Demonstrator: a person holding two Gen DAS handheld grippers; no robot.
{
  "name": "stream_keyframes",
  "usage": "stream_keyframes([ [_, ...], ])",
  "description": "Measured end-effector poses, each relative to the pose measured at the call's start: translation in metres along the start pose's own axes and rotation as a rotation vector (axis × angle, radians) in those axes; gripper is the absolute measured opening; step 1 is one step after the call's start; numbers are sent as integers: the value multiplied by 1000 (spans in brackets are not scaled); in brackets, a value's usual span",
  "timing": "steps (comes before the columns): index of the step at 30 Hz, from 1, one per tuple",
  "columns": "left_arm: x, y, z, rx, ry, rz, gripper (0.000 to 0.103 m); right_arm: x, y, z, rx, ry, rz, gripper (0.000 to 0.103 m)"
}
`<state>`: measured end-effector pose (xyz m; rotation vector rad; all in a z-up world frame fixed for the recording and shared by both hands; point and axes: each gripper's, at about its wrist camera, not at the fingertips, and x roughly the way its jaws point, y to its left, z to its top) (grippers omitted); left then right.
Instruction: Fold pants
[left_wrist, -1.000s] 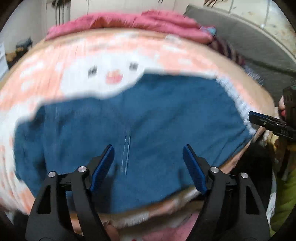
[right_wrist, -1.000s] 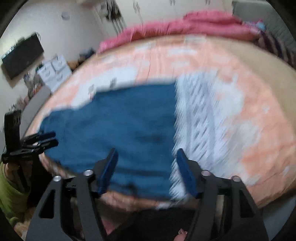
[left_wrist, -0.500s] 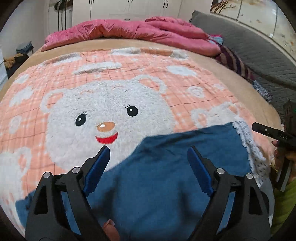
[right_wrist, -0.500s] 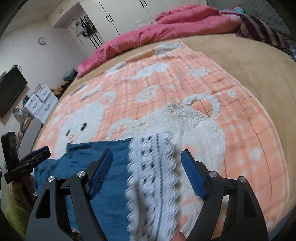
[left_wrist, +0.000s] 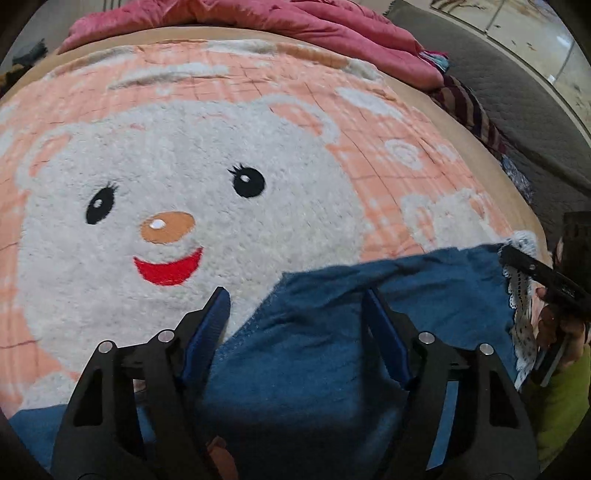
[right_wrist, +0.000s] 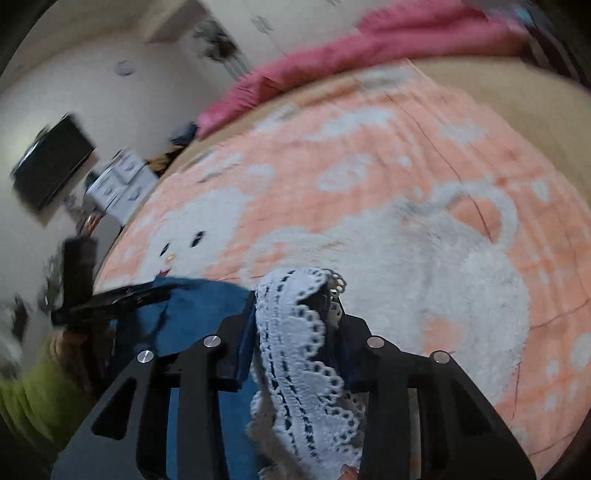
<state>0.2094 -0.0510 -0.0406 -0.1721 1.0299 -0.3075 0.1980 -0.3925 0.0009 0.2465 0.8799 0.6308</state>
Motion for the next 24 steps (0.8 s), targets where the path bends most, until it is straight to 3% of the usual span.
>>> stream_keyframes([
  [5,3,-7,1,34,0,-24,65,-12,27,-9,-174,-55,-88,31],
  [7,6,-9,3,38,3,-31,33,-14,34,-7,-214,-74,-133,28],
  [9,8,-12,6,43,12,-30,10,-19,40,-8,-243,-101,-176,26],
  [12,2,-16,7,63,-27,-12,9,-29,43,-5,-256,-126,-274,25],
  [16,4,-26,8,124,-64,132,9,-1,33,-4,-282,-38,-440,21],
  [20,17,-25,7,156,-56,171,9,29,6,-2,-206,64,-444,22],
  [23,18,-23,7,154,-67,184,13,35,-5,-3,-175,76,-438,26],
  [24,18,-23,7,156,-69,189,14,34,-8,-3,-161,75,-430,32],
])
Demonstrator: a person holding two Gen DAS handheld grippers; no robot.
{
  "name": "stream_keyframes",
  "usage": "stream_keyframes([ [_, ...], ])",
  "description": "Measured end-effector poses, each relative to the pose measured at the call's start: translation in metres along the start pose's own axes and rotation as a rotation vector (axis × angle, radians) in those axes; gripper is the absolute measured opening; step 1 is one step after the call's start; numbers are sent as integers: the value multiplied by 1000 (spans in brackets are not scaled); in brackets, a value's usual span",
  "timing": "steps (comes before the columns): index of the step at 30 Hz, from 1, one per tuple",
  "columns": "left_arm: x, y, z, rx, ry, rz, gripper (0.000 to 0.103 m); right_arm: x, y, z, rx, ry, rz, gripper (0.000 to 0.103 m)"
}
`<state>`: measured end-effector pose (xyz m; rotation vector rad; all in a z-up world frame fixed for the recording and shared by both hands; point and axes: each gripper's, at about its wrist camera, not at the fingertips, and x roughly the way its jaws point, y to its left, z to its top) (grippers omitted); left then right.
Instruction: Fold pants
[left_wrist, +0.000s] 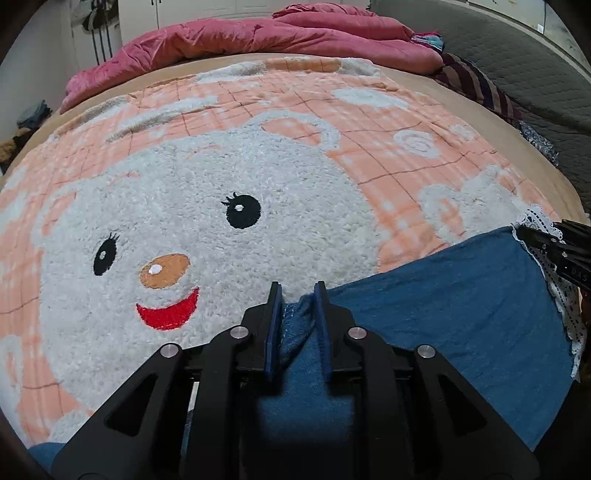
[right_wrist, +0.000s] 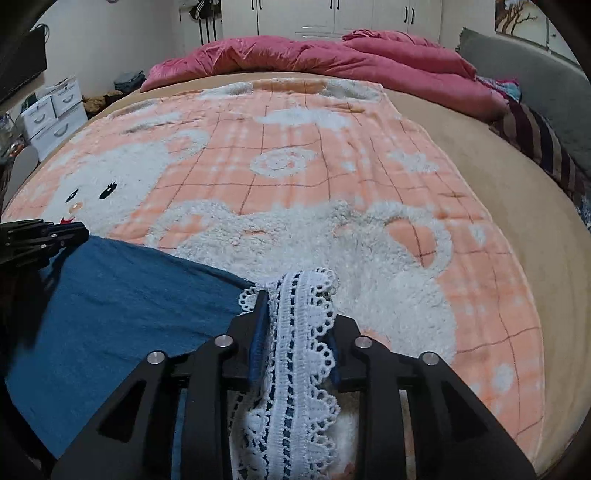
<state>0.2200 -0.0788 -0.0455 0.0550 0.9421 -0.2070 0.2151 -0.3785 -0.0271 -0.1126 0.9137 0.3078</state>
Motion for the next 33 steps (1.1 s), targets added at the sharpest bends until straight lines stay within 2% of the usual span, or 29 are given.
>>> stream_keyframes([
  [2,-2,-1,0,3,-5,1,15,-5,-5,0,39,-6,4,45],
  [3,-4,1,0,-3,-8,-4,25,-10,-12,-1,75,-18,11,57],
  [4,-8,2,-1,-17,-8,-30,33,-16,-14,-1,101,-32,15,60],
  [5,-11,4,-2,-34,-12,-46,44,-26,-19,-2,126,-53,31,60],
  [8,-29,5,-8,-50,-38,-61,47,-57,-26,-14,167,-123,52,63],
  [13,-67,-7,-33,-25,-97,-69,68,-101,-14,-36,163,-190,67,66],
  [16,-83,-16,-51,0,-120,-67,76,-118,4,-53,130,-200,85,66],
  [22,-97,-31,-91,51,-116,-53,78,-121,61,-75,-12,-124,161,71],
  [23,-94,-31,-99,56,-96,-57,78,-119,65,-77,-18,-111,154,72],
  [28,-86,-25,-119,70,-32,-32,79,-97,64,-93,7,56,4,74],
  [31,-87,-19,-123,62,-33,-35,79,-95,57,-103,55,59,32,75],
  [33,-83,-17,-124,58,-27,-36,81,-91,61,-102,45,65,13,75],
])
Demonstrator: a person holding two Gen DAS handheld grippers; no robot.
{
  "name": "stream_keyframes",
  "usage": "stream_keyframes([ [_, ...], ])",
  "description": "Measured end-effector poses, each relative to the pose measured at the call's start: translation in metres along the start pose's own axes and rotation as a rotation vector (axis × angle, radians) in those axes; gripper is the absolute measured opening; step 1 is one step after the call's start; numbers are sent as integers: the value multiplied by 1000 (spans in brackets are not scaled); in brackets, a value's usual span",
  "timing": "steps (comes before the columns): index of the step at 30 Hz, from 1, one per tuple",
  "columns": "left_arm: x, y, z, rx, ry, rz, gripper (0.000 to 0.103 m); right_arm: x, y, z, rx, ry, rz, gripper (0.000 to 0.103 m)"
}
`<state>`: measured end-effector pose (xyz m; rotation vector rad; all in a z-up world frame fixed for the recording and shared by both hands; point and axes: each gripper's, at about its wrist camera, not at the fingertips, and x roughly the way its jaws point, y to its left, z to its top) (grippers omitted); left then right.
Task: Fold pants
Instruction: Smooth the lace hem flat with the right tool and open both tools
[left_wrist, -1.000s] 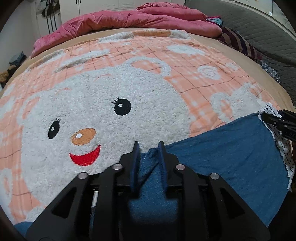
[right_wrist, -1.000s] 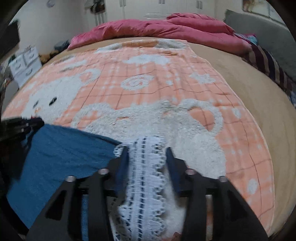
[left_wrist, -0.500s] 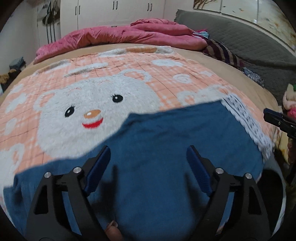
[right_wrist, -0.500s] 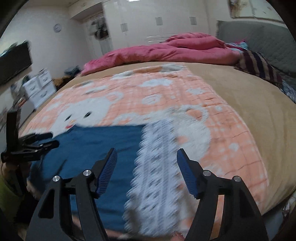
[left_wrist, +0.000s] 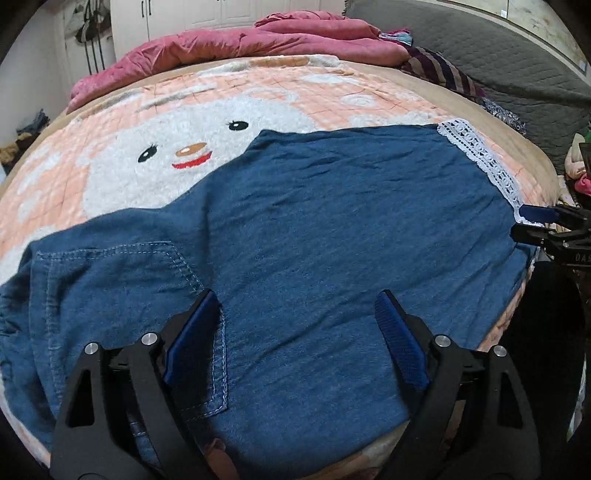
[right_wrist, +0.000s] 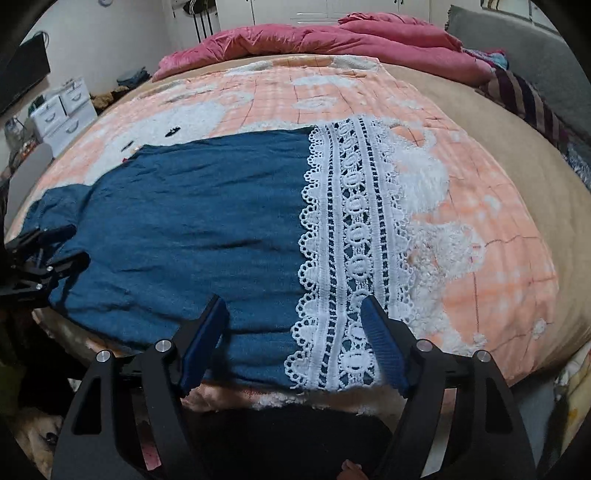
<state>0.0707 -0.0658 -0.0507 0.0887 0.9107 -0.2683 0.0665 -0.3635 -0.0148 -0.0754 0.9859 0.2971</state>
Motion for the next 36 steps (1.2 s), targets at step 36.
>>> stream_keyframes([
  [36,-81,-54,10,42,-100,-78,93,-85,-15,-31,148,-200,30,93],
])
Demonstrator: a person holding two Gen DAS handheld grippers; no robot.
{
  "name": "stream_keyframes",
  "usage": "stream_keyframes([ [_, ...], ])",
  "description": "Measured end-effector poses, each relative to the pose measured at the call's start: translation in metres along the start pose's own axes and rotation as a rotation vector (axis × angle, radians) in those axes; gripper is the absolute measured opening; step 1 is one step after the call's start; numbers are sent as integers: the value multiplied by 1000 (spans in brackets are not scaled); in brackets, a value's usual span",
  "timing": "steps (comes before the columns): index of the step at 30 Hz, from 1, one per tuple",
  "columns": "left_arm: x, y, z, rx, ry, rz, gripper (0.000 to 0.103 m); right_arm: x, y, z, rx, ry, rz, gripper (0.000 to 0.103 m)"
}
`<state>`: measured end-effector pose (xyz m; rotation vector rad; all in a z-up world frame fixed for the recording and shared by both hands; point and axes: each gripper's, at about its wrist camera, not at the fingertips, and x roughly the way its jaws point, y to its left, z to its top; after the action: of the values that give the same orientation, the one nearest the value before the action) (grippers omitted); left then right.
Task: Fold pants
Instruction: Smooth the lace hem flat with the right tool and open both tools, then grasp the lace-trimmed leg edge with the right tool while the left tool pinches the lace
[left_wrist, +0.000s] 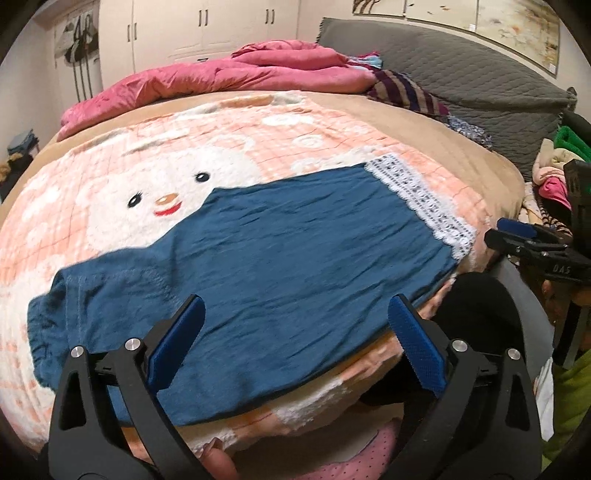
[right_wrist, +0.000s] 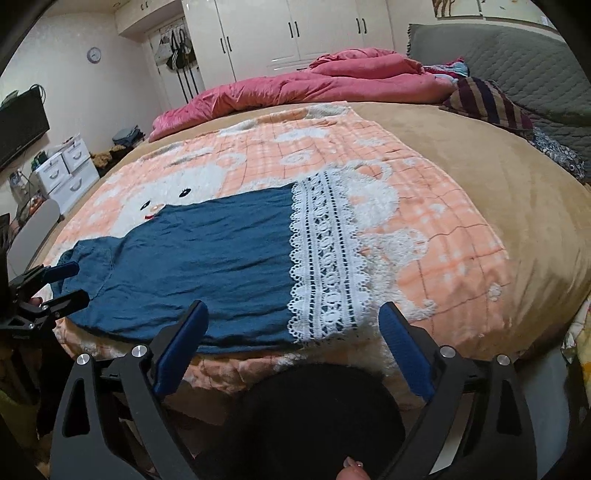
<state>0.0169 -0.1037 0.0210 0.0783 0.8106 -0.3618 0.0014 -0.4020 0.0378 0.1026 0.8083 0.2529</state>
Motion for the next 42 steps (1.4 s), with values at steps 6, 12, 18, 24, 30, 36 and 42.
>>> stream_keyframes([
  [6,13,-16,20,31,4,-10,93,2,-13,-4,36,1,7,93],
  [12,45,-34,52,83,26,-46,93,10,-27,-11,100,7,33,93],
  [18,92,-49,97,107,66,-99,93,28,-42,-8,179,35,88,93],
  [24,144,-62,136,189,99,-90,93,48,-43,-3,188,74,101,85],
  [30,184,-73,156,243,128,-139,75,69,-49,-6,203,125,121,55],
  [36,220,-75,174,240,204,-269,55,62,-47,-5,194,93,189,44],
  [42,246,-77,170,251,291,-389,47,71,-47,-2,218,123,190,48],
])
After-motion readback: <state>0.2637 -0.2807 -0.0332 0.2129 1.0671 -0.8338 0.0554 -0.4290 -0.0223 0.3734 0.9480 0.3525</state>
